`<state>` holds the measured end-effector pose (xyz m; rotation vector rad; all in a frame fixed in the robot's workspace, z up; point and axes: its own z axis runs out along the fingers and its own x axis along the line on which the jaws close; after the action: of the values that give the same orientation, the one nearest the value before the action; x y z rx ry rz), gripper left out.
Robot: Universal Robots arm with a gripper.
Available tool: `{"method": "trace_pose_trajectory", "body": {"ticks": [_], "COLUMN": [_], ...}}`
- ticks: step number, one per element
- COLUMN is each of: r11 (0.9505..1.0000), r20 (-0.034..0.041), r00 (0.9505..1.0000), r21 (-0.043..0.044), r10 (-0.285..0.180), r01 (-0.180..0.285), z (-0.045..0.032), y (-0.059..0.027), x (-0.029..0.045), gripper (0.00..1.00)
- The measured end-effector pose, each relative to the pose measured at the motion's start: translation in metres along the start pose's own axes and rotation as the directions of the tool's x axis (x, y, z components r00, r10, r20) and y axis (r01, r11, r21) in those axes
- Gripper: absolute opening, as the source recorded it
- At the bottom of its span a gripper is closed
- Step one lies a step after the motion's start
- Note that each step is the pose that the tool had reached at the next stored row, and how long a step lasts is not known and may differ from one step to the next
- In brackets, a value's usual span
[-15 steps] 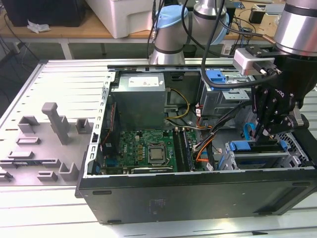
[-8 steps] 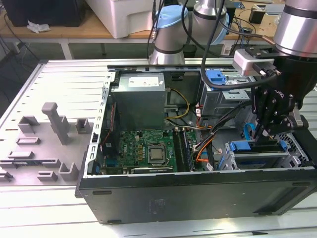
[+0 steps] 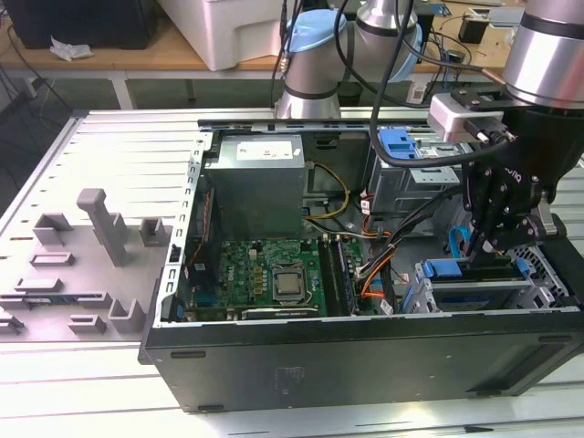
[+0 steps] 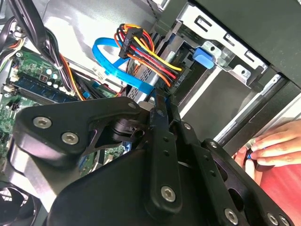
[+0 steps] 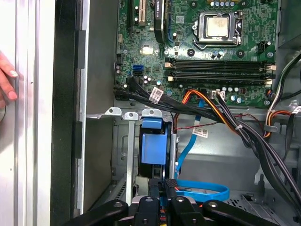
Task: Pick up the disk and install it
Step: 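Insert the second disk wire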
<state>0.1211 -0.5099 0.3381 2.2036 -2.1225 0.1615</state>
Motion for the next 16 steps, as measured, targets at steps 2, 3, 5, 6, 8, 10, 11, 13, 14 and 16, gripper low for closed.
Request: {"method": "trace_pose_trajectory", "body": {"ticks": [2, 3, 5, 6, 8, 10, 11, 13, 14, 16], "r11": [1.0, 1.0, 1.0, 1.0, 1.0, 1.0, 1.0, 1.0, 1.0, 1.0], "r20": [0.0001, 0.0001, -0.0001, 0.0, 0.0001, 0.0, 0.0001, 0.0001, 0.0001, 0.0004], "r00": [1.0, 1.0, 1.0, 1.0, 1.0, 1.0, 1.0, 1.0, 1.0, 1.0], "r21": [0.0, 0.0, 0.0, 0.0, 0.0, 0.0, 0.0, 0.0, 0.0, 0.0], "r10": [0.0, 0.0, 0.0, 0.0, 0.0, 0.0, 0.0, 0.0, 0.0, 0.0], "r01": [0.0, 0.0, 0.0, 0.0, 0.0, 0.0, 0.0, 0.0, 0.0, 0.0], "z": [0.0004, 0.0006, 0.0008, 0.0008, 0.0009, 0.0009, 0.0009, 0.0009, 0.001, 0.001], "y": [0.0, 0.0, 0.0, 0.0, 0.0, 0.0, 0.0, 0.0, 0.0, 0.0], "x": [0.0, 0.0, 0.0, 0.0, -0.0001, 0.0, -0.0001, -0.0001, -0.0001, 0.0], "gripper": [0.16, 0.16, 0.16, 0.16, 0.16, 0.16, 0.16, 0.16, 0.16, 0.16]}}
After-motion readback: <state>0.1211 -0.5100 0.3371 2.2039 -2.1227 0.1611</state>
